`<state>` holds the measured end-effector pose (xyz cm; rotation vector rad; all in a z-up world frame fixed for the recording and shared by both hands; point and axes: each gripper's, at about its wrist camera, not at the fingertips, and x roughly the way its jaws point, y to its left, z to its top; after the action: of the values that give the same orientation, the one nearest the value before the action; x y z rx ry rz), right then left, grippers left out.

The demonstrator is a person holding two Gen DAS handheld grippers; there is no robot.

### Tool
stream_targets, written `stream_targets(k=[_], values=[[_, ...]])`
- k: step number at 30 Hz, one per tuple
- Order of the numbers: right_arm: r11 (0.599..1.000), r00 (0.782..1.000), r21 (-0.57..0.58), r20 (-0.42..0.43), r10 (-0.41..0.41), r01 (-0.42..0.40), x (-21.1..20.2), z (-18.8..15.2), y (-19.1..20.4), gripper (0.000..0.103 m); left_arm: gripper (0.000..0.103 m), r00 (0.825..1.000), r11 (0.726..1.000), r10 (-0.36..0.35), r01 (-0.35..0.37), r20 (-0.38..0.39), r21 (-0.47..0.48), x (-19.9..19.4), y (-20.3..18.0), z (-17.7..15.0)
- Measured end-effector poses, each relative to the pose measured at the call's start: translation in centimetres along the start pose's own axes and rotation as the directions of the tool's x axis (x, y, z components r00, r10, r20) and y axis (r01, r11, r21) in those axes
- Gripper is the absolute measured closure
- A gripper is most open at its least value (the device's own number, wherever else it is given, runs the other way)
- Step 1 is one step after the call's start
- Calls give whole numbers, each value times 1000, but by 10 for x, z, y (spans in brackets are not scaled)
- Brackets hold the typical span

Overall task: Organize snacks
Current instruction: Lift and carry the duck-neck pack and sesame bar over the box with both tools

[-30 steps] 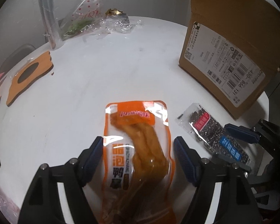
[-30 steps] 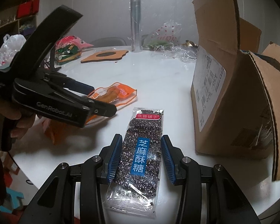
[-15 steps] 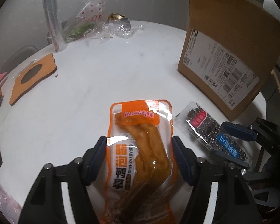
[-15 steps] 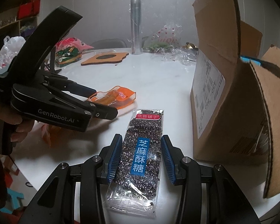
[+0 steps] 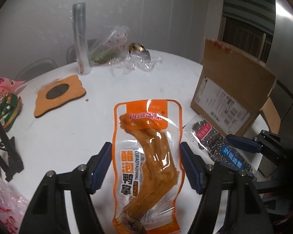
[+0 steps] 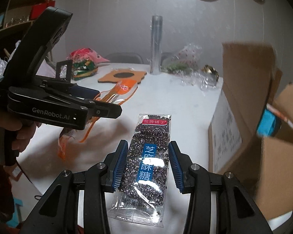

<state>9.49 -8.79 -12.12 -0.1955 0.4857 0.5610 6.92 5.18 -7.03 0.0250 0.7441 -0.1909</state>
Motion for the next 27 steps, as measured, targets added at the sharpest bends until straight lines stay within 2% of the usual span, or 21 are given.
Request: stream_targets(k=[8, 15, 22, 25, 27], values=[[1000, 999, 0, 41, -17, 17, -12, 12, 12, 64, 37, 998, 1000, -7, 7, 57, -11, -25, 11, 9], [1000, 993, -18, 120, -5, 7, -38, 45, 9, 64, 37, 992, 1000, -16, 14, 126, 19, -54, -2, 36], [999, 980, -34, 197, -6, 13, -77, 79, -17, 64, 37, 982, 993, -64, 45, 178, 112, -73, -48, 86], [999, 974, -24, 221, -40, 46, -92, 88, -38, 64, 37, 981, 984, -96, 68, 171, 162, -72, -73, 106], [998, 973, -6, 224, -65, 68, -100, 90, -57, 64, 37, 979, 974, -142, 112, 146, 197, -67, -93, 123]])
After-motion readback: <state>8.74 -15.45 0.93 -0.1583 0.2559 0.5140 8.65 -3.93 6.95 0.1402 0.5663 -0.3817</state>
